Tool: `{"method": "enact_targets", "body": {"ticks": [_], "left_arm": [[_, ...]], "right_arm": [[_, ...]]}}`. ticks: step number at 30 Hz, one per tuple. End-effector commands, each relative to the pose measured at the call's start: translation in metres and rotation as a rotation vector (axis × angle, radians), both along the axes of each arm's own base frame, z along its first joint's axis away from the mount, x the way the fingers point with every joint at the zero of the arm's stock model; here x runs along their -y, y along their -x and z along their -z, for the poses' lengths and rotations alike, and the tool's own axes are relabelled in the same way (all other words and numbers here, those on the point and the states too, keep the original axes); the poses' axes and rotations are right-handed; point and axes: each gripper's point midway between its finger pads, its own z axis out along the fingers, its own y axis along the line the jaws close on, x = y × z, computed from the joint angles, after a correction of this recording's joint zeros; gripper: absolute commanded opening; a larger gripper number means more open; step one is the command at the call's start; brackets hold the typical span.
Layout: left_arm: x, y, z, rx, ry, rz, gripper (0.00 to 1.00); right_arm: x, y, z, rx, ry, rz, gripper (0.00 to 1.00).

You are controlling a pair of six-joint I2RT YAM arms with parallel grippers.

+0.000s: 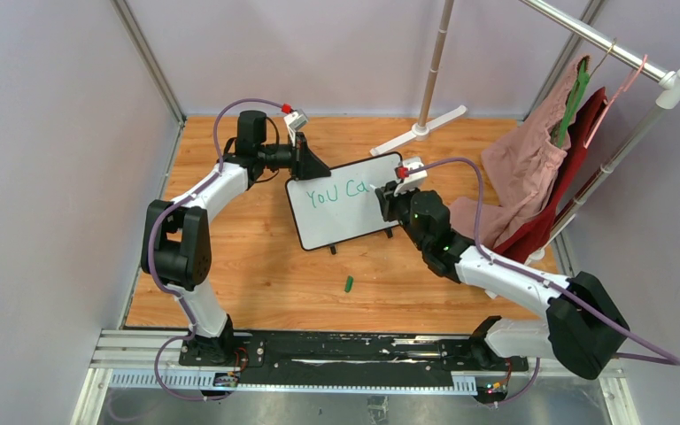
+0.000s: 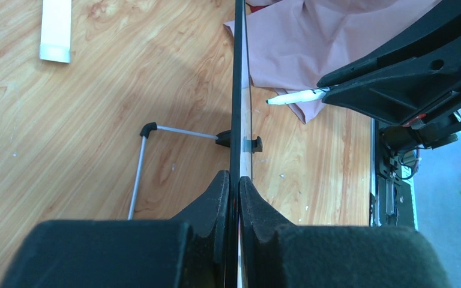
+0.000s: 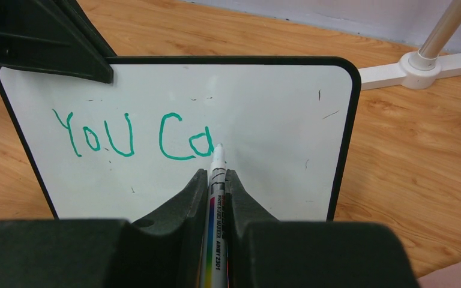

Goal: Write a sentence on the whiteboard

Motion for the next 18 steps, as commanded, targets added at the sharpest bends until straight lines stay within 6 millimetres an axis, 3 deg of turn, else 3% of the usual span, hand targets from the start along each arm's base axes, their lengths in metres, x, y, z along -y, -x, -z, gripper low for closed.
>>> {"method": "enact_targets", "body": {"ticks": [1,18], "left_arm": [[0.001,0.009,-0.001,-0.01,-0.001,0.009,0.0],[0.002,0.009,-0.001,-0.006,-0.002,0.01,0.0]], "right_arm": [[0.0,-0.008,-0.02,0.04,-0.037,0.01,0.0],[-0.008,-0.023,-0.021,0.044,-0.037,0.022,0.0]]}}
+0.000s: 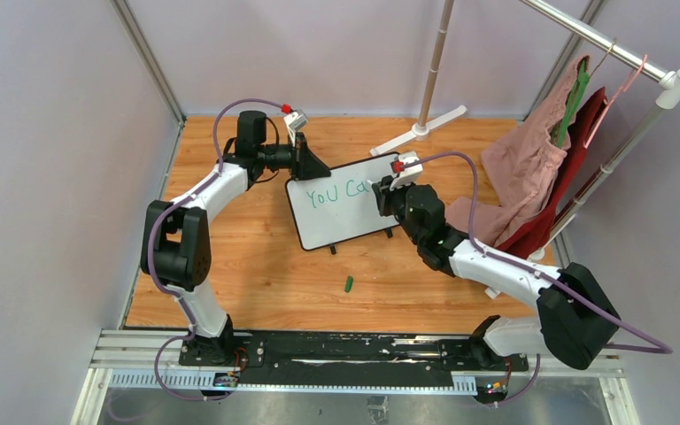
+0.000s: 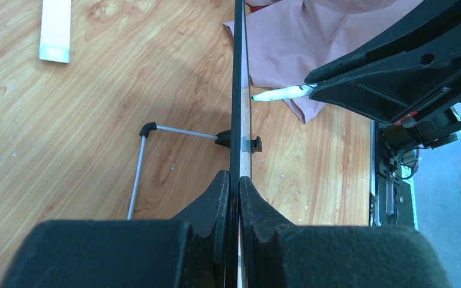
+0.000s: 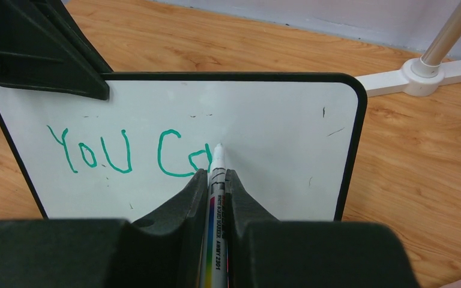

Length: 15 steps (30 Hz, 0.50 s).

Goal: Write a sentence on the whiteboard

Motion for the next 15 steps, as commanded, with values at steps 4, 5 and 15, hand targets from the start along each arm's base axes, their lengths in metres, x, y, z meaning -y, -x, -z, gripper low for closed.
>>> {"method": "enact_targets", "body": {"ticks": [4,5,15], "left_arm": [[0.002,0.009,-0.001,-0.009,-0.002,0.01,0.0],[0.002,0.009,-0.001,-0.008,-0.001,0.01,0.0],[0.002,0.009,-0.003,-0.003,-0.001,0.009,0.0]], "right_arm": [[-0.001,-0.011,-0.011,0.023,-0.022,0.018,0.0],[0.0,-0.012,-0.01,0.02,-0.019,0.02,0.0],[0.006,-0.007,0.011,-0.023,0.008,0.034,0.0]]}}
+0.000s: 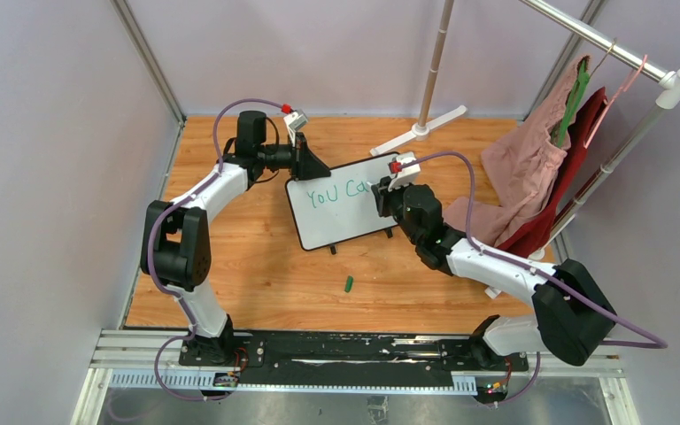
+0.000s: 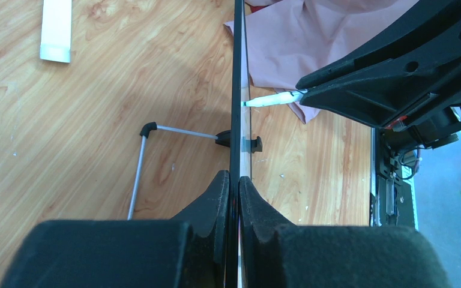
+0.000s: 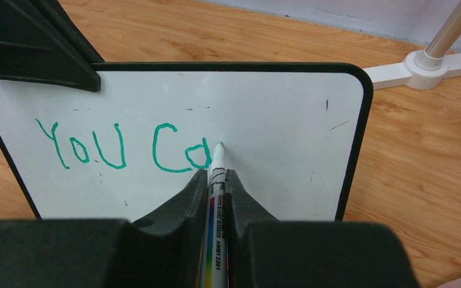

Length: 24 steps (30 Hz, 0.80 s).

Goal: Write a sentence on the whiteboard

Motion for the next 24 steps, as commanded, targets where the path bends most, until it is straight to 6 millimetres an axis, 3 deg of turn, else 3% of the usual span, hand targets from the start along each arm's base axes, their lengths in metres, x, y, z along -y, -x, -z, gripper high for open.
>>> {"method": "enact_targets", "body": {"ticks": [1,12,24], "left_arm": [[0.002,0.008,-0.003,-0.004,0.0,0.01,0.0],[0.002,0.008,-0.005,0.0,0.002,0.01,0.0],[0.003,0.01,-0.003,-0.005,0.0,0.014,0.0]], "right_arm": [[0.009,-0.003,0.003,-0.01,-0.006,0.031,0.0],[0.013,0.005,0.018,-0.042,-0.005,0.029,0.0],[0.008,-0.007,-0.007,0.003,-0.015,0.035,0.0]]}}
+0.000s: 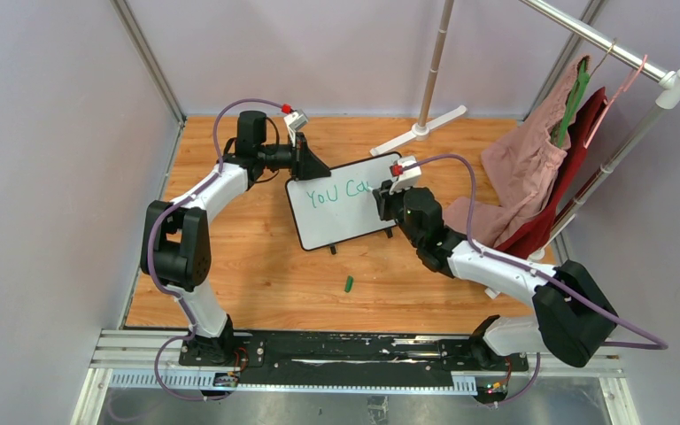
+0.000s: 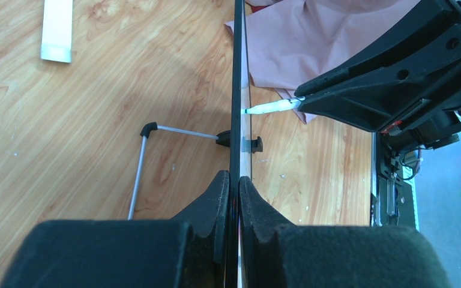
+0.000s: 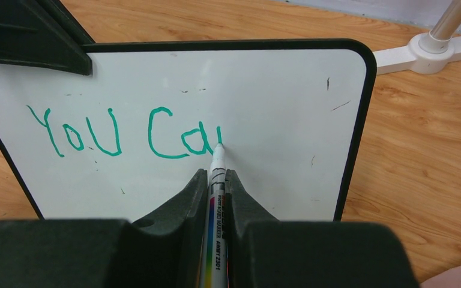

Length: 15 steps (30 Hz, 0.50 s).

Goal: Write a sentence on the whiteboard

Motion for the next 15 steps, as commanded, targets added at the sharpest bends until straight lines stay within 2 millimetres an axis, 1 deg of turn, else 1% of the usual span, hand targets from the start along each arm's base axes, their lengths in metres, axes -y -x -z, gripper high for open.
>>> {"method": "enact_targets", "body": {"ticks": [1,9,15], "left_arm": [[0.003,0.011,-0.002,-0.007,0.002,0.017,0.0],[0.003,0.011,-0.002,-0.005,0.0,0.015,0.0],[0.003,0.011,-0.003,-0.001,0.0,0.015,0.0]], "right_arm": [[0.004,-0.013,-0.021,0.039,-0.015,0.034,0.0],[0.008,-0.02,-0.028,0.051,-0.017,0.048,0.0],[0.014,-0.024,-0.026,0.042,-0.007,0.066,0.0]]}}
